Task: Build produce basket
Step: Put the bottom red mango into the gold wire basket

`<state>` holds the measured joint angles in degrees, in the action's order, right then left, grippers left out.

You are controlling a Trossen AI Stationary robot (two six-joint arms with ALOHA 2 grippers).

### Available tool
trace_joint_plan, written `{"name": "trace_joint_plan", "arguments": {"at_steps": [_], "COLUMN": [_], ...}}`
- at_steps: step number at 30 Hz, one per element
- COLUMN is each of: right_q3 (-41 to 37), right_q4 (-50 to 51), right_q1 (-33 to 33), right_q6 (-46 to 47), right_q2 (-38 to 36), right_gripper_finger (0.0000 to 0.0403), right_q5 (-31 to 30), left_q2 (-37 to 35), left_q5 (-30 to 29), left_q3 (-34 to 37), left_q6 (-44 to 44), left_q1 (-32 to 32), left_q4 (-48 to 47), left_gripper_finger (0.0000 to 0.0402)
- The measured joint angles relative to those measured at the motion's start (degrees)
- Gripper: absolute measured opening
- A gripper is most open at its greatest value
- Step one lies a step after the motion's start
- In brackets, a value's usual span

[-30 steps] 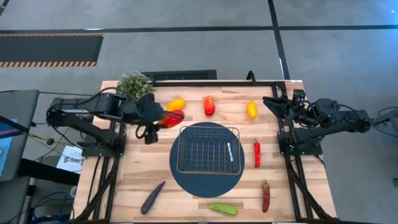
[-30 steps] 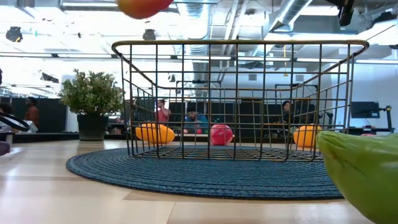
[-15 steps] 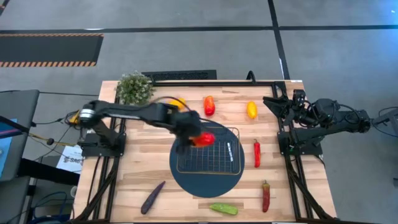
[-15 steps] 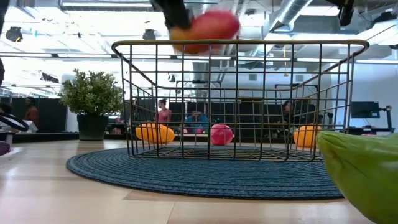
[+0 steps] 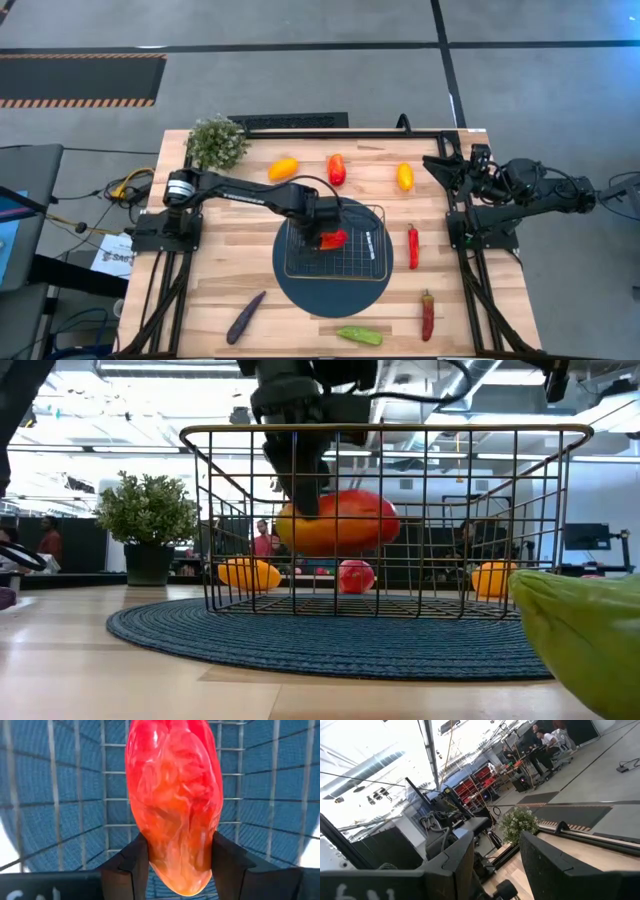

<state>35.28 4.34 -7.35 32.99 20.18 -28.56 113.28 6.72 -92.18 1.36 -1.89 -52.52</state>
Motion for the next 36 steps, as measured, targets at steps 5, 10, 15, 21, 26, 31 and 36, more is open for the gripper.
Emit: {"name": "trace_joint_plan", "arguments": {"at_steps": [5, 10, 15, 21, 26, 31, 36], "right_q3": [0.0, 0.0, 0.0, 0.0, 0.0, 0.0, 0.0], "right_q4": [0.6, 1.2, 1.4, 1.4, 1.4, 1.4, 1.4], "right_q1": [0.0, 0.0, 0.0, 0.0, 0.0, 0.0, 0.0], "right_q6": [0.0, 0.0, 0.0, 0.0, 0.0, 0.0, 0.0], "right_q2": [0.0, -0.3, -0.4, -0.4, -0.4, -0.4, -0.4], "right_gripper_finger": [0.0179, 0.0179, 0.0179, 0.0179, 0.0179, 0.0179, 0.0179], "right_q5": [0.2, 0.2, 0.3, 0.3, 0.4, 0.4, 0.4], "left_q2": [2.1, 2.1, 2.1, 2.1, 2.2, 2.2, 2.2], "left_q5": [-2.1, -4.3, -4.4, -5.9, -5.9, -6.0, -7.3], "left_q3": [0.0, 0.4, 0.2, 0.2, 0.2, 0.2, 0.2], "left_q6": [0.9, 1.3, 2.4, 1.9, 1.8, 2.2, 2.6], "left_q1": [0.1, 0.1, 0.2, -0.7, -0.8, -0.8, -0.8], "left_q4": [2.1, 2.2, 0.5, 0.3, -1.1, -0.9, -0.8], "left_gripper_finger": [0.0141, 0.0141, 0.0141, 0.0141, 0.0141, 0.0141, 0.0165]}}
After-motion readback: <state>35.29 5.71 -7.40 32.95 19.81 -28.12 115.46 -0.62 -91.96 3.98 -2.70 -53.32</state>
